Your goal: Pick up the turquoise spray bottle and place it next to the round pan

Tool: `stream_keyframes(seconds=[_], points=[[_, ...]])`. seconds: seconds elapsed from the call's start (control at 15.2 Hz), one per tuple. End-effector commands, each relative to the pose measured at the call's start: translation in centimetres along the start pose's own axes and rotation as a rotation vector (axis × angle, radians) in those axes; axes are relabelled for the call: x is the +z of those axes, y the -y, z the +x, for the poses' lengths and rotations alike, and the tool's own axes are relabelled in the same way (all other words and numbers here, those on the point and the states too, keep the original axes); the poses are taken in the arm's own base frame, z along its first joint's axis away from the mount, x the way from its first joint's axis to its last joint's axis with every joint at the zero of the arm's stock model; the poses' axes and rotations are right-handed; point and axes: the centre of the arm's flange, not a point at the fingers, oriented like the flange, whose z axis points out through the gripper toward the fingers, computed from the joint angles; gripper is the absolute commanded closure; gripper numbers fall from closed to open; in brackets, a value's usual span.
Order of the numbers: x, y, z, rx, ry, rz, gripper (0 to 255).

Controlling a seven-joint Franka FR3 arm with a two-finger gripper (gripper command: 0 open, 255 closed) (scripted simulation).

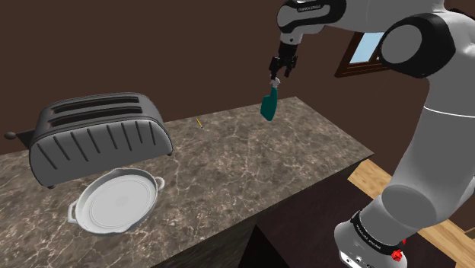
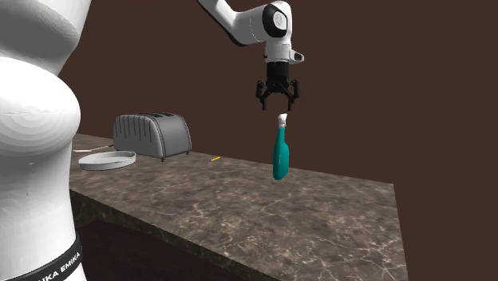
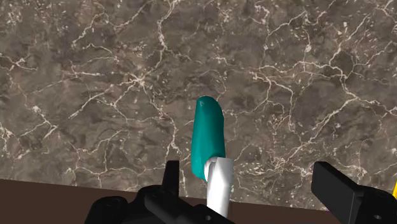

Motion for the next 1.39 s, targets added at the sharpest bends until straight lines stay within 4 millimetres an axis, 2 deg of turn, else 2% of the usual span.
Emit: stream_keyframes(seconds=[0.0,0.53,0.99,1.06,1.32], points=[[0.6,-1.2,1.8,0.006,-0.003,-0.001,0],[4.6,-1.2,1.8,0.006,-0.003,-0.001,0],[4.6,-1.2,1.8,0.006,-0.003,-0.001,0],[4.6,-1.2,1.8,0.006,-0.003,-0.001,255],[4.6,-1.2,1.8,0.006,-0.003,-0.001,255]])
